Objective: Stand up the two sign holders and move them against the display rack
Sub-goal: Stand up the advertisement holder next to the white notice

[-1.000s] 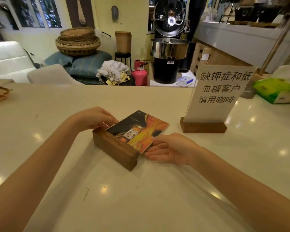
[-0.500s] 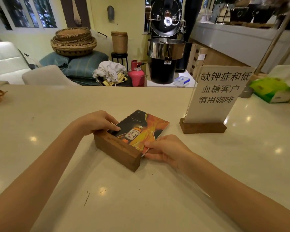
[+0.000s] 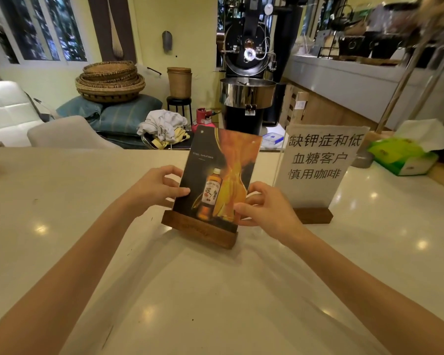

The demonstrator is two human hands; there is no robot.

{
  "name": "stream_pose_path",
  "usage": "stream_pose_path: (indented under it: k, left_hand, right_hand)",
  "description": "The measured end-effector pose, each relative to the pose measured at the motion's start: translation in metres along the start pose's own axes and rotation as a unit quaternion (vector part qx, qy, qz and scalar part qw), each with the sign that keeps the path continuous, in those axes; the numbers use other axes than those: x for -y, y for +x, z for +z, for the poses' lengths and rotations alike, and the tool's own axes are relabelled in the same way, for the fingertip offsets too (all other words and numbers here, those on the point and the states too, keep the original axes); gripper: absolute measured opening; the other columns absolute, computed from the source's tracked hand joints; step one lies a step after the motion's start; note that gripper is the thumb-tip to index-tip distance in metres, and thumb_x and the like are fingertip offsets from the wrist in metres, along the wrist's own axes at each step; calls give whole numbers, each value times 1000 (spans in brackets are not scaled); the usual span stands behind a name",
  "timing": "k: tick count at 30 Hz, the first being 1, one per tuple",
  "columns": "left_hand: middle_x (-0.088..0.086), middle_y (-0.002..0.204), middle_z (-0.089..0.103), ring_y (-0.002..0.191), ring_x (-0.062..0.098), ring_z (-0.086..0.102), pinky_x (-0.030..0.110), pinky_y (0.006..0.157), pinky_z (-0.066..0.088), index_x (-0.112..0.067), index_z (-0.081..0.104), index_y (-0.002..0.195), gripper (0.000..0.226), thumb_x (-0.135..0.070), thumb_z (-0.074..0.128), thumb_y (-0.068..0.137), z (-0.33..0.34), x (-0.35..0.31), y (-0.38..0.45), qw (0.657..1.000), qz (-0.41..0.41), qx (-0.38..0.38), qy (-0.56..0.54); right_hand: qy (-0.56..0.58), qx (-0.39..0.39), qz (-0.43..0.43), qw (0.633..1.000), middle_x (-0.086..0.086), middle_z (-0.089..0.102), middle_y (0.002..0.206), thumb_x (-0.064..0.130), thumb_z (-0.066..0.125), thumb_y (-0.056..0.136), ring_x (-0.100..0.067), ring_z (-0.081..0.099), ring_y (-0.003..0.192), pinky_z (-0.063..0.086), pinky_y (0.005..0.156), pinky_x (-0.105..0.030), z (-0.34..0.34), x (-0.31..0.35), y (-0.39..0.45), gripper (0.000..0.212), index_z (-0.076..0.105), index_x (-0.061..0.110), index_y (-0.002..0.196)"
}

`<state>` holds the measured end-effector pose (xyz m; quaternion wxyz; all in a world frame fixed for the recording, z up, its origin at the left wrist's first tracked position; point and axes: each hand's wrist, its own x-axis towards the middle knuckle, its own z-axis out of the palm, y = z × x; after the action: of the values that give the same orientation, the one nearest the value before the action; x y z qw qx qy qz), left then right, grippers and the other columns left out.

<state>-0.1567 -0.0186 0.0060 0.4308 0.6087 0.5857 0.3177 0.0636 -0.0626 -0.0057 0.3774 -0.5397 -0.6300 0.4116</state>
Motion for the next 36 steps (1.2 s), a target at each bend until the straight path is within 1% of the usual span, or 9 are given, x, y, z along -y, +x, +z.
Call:
stream_pose_path:
  k: [6,9,13,19,23,28,31,34,36]
  left_hand:
    - [6,87,65,85,22,64,31,67,53,-22,51,91,14,-17,60,82,25,2,6,994,78,-65,-43]
    - [6,87,66,87,24,65,36,75,55,-17,49,100,22,-18,61,82,34,3,7,991,100,-80,-42]
    - [4,85,65,89,26,65,39,78,54,-21,49,96,19,-19,61,82,44,3,7,988,118,-91,-35]
    - [15,104,64,93,29,64,47,85,55,-18,46,101,23,-22,59,83,53,1,4,984,127,-122,9]
    - [13,110,62,99,30,62,45,85,54,-17,44,106,28,-25,58,83,57,-1,4,984,119,-132,22]
    - [9,122,55,100,20,54,22,70,47,-16,36,122,52,-27,63,80,64,-4,1,984,119,-127,31]
    - [8,133,49,112,22,50,30,85,45,-16,29,129,69,-26,70,74,73,-8,-1,981,126,-138,54]
    - [7,136,47,120,23,48,36,95,44,-19,25,132,85,-26,77,65,81,-10,-3,975,137,-166,48]
    - [5,137,45,121,18,46,30,94,41,-21,22,133,92,-24,80,62,86,-11,-5,972,151,-179,33]
  right_hand:
    - [-58,-37,-97,993,-10,70,98,18,61,83,-21,69,88,59,77,-37,-8,-15,-3,17,48,27,88]
    - [-86,-47,-136,986,0,67,90,18,59,84,-15,68,86,57,73,-23,-14,-20,-4,25,44,37,79]
    - [-127,-69,-161,976,-1,65,87,17,58,85,-15,65,86,50,71,-15,-21,-29,-3,14,46,22,89]
    - [-183,-117,-201,955,-12,70,96,19,57,86,-22,61,99,34,75,-4,-19,-40,-3,16,54,8,97]
    - [-172,-119,-186,960,-12,69,101,19,57,85,-20,60,102,33,77,-3,-19,-37,-5,21,54,8,103]
    - [-91,3,-69,993,0,61,117,24,63,81,-13,58,104,48,92,-27,-29,-29,-6,56,38,18,130]
    - [-72,42,-44,996,1,63,116,27,66,79,-14,59,107,49,96,-35,-45,-37,-11,44,52,19,120]
    - [-73,-17,-41,996,-1,69,99,24,67,78,-15,64,95,53,84,-25,-63,-49,-17,22,65,17,98]
    - [-26,-103,-23,994,-6,69,92,20,69,76,-21,66,90,54,76,-25,-76,-56,-19,20,63,15,94]
